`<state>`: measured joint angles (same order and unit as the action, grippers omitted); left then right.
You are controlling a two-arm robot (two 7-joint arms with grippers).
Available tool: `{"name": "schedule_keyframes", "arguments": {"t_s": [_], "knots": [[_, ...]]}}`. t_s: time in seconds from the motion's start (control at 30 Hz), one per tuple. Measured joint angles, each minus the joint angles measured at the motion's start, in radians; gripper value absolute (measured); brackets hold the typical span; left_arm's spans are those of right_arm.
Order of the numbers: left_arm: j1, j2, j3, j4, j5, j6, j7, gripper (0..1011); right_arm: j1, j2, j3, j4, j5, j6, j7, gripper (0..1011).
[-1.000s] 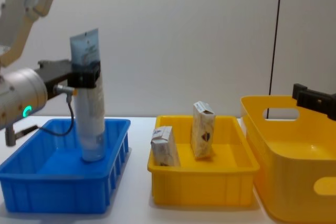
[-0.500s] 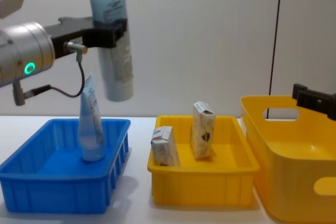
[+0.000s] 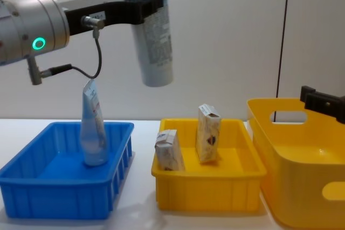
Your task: Bimanual collaborative sorting of washing and personal care products
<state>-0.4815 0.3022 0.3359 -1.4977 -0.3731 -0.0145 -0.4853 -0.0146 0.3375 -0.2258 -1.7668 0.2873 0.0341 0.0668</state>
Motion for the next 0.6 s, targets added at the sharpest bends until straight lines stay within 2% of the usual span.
{"name": "schedule_keyframes", "arguments": {"t_s": [0.6], "knots": [[-0.095, -0.008, 0.071, 0.088, -0.110, -0.029, -0.248, 218, 0.000, 0.000, 0.000, 0.000, 0.000, 0.000, 0.000, 1002]]}}
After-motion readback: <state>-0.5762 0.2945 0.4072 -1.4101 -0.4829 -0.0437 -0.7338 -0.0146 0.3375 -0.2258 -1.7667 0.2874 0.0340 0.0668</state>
